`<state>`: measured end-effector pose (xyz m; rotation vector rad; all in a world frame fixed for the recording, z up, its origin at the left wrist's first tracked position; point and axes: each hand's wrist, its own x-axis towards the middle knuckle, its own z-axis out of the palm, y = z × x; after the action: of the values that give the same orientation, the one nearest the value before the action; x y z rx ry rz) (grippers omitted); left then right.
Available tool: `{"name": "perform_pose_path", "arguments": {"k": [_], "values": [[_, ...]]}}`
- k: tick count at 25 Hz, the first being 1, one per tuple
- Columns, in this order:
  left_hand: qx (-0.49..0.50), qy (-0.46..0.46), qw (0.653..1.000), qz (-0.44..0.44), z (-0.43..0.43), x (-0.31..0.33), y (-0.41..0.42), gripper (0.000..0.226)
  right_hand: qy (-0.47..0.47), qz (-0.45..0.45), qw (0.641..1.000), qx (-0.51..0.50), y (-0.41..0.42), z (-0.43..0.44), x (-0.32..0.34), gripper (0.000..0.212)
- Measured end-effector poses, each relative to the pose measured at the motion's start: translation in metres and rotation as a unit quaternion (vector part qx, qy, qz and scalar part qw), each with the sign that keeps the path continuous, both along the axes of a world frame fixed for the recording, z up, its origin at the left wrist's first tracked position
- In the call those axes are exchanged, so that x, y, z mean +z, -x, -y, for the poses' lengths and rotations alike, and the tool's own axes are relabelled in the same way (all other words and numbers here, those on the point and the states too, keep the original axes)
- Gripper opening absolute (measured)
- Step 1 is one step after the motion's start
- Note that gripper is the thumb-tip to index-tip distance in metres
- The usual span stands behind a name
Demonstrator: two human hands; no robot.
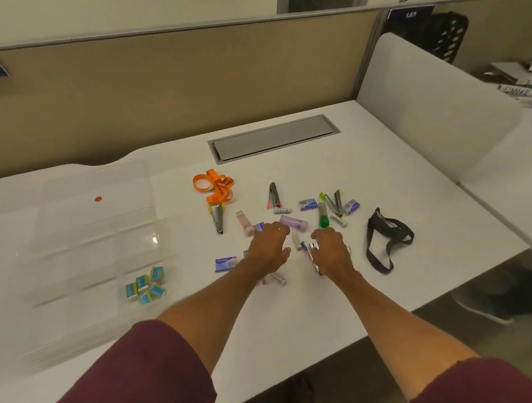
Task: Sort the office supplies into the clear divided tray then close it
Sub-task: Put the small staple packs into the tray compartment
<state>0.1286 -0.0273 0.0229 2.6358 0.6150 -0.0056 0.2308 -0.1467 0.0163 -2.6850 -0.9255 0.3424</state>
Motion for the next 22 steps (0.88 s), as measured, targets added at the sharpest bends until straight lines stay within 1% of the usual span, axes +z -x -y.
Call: {"name": "perform_pose_path", "arguments": {"k": [5, 8, 11, 16, 19, 22], "values": [[-0.043, 0.005, 0.999, -0.018, 0.036, -0.018, -0.054, 0.043, 0.033, 0.017, 0.999, -0.001, -0.044, 0.038, -0.017, 0.037], [-0.045, 0.004, 0.999, -0.021, 0.048, -0.025, -0.078, 0.044, 0.061, 0.002, 0.998, 0.024, -0.06, 0.045, -0.027, 0.038], [-0.037, -0.014, 0.999, -0.024, 0.056, -0.033, -0.099, 0.04, 0.079, -0.015, 0.995, 0.05, -0.07, 0.05, -0.035, 0.038], [-0.009, -0.049, 0.997, -0.06, 0.058, -0.044, -0.123, 0.036, 0.063, -0.037, 0.996, 0.05, -0.093, 0.048, -0.036, 0.037], [0.005, -0.053, 0.995, -0.083, 0.059, -0.048, -0.131, 0.035, 0.048, -0.044, 0.997, 0.038, -0.108, 0.047, -0.034, 0.038], [0.014, -0.062, 0.994, -0.092, 0.063, -0.051, -0.135, 0.029, 0.045, -0.048, 0.997, 0.027, -0.117, 0.047, -0.034, 0.039]]}}
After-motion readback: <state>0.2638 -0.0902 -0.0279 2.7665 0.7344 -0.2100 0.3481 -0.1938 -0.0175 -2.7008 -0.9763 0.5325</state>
